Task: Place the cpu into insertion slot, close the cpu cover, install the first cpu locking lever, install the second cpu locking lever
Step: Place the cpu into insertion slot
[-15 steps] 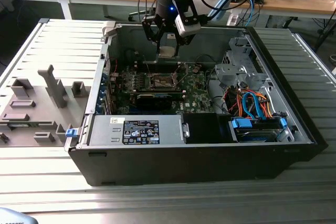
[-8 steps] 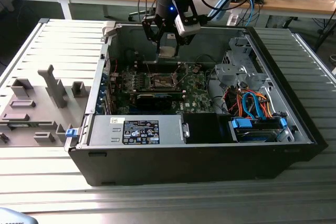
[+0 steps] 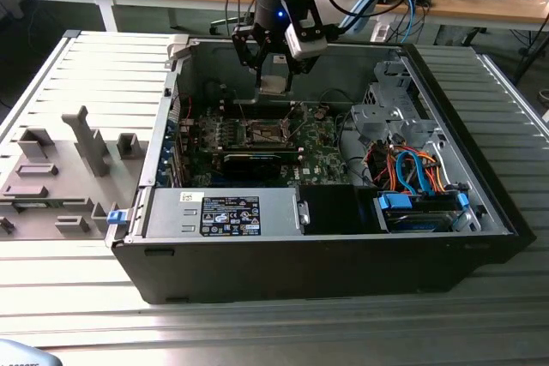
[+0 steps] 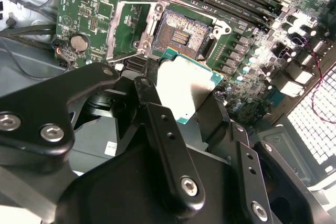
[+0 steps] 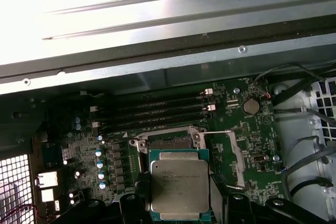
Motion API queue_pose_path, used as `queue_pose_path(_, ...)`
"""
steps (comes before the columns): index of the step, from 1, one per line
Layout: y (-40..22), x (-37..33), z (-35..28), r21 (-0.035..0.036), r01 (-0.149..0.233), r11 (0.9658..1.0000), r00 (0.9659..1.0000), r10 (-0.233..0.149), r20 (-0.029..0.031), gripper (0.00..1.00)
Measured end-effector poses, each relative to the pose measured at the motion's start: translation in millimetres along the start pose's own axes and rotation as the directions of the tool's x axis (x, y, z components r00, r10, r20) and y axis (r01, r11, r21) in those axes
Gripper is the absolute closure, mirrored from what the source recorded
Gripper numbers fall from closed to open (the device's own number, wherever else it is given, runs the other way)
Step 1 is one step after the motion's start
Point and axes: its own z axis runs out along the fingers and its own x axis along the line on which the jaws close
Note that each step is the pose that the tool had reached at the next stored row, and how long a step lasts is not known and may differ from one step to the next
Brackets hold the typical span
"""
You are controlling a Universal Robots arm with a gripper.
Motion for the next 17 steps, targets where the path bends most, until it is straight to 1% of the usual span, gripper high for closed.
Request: queue_pose_path(17, 0.0, 0.0, 0.1, -0.0002, -0.016, 0.9999, 0.9999, 0.016, 0.0012, 0.46)
